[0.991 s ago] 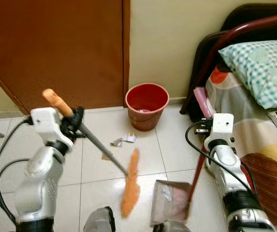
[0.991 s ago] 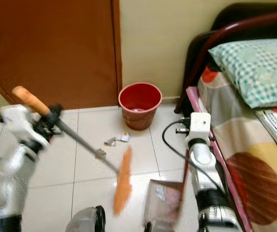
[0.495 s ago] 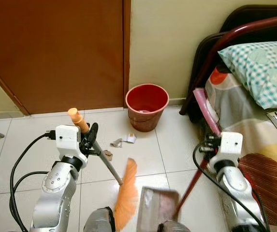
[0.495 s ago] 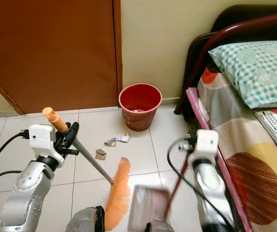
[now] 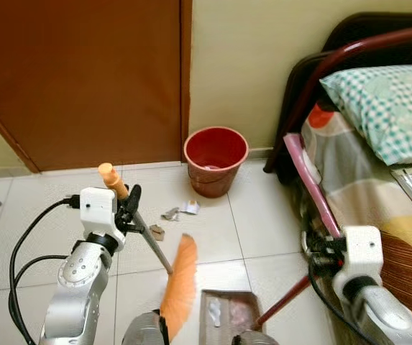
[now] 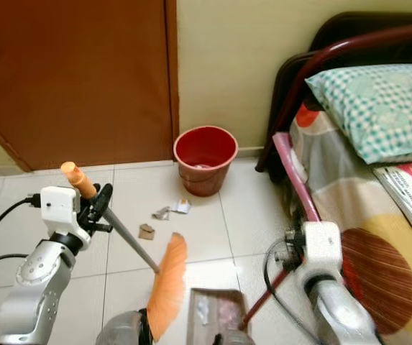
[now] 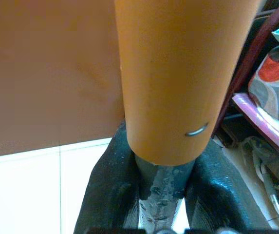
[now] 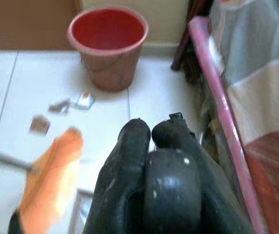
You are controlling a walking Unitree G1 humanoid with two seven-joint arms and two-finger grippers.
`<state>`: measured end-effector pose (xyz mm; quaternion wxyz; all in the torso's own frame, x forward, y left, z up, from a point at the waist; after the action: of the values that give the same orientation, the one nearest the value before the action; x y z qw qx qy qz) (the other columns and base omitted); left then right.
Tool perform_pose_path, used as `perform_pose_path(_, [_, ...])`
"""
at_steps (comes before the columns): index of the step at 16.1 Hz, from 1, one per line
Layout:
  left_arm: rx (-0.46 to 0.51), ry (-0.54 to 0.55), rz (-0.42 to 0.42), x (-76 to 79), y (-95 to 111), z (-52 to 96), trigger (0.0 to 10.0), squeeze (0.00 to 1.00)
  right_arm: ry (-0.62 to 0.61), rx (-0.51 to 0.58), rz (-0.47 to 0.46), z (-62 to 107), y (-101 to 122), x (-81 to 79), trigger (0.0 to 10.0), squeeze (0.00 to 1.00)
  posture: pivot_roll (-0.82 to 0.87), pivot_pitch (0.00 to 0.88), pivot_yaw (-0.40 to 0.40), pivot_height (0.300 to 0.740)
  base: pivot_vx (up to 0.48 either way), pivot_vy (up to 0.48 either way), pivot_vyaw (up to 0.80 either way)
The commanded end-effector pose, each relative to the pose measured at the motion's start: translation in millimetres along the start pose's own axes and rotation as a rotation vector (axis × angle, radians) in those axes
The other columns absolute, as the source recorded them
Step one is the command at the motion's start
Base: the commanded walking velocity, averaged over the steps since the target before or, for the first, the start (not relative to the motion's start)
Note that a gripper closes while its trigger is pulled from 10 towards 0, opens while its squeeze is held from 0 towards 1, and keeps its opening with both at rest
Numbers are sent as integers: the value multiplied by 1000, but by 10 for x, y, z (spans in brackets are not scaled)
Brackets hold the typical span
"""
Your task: Sweep floor
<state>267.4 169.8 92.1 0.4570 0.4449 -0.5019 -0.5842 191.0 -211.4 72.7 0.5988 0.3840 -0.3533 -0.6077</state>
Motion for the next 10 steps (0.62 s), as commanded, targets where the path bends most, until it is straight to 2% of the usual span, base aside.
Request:
perform_pose_path(1, [-36, 28, -52, -65, -65, 48, 10000, 0, -4, -186, 12, 147, -267, 66, 10000, 0, -16, 144, -83, 740, 0, 0, 0])
perform_pose_path(2, [-41, 31, -50, -64, -84, 60, 10000, 0, 8, -239, 26, 269, -299, 93, 10000, 0, -24, 150, -88, 740, 0, 0, 0])
perform_pose_path(4, [-45, 30, -42, -24, -99, 58, 10000, 0, 3, -279, 82, 339, -291, 197, 10000, 0, -37, 154, -84, 740, 0, 0, 0])
perform_pose_path(5, [-44, 27, -41, -3, -101, 49, 10000, 0, -10, -269, 76, 293, -274, 233, 10000, 0, -33, 153, -82, 740, 0, 0, 0])
perform_pose_path(6, [-40, 23, -42, 24, -93, 24, 10000, 0, -27, -194, 24, 126, -174, 243, 10000, 0, -20, 145, -72, 740, 0, 0, 0])
perform_pose_path(7, [-20, 23, -56, 17, -26, -23, 10000, 0, -37, -6, 0, -166, 114, 217, 8431, 0, -10, 141, -64, 740, 0, 0, 0])
perform_pose_path(8, [-16, 31, -68, -12, -6, -37, 10000, 0, -34, 49, 9, -251, 202, 195, 5098, 0, -1, 134, -49, 740, 0, 0, 0])
perform_pose_path(9, [-16, 46, -83, -56, 3, -48, 10000, 0, -31, 85, 3, -326, 263, 175, 0, 0, 2, 133, -45, 740, 0, 0, 0])
perform_pose_path(10, [-22, 64, -98, -116, 4, -52, 10000, 0, -12, 116, 17, -416, 331, 119, 0, 0, 8, 130, -29, 740, 0, 0, 0])
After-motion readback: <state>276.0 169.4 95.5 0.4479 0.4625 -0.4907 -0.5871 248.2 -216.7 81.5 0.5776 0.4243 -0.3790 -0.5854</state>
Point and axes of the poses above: a point about 5 cm out from each wrist's last joint towards the gripper, its own z axis pointing back from the gripper into the wrist, its own y axis along the axis of the wrist's last joint, x = y × z, the point moved 2 cm from there along -z, pointing out of the wrist towards the gripper, and after that the axes turned 5 degrees about -z, right-handed, at the moved point
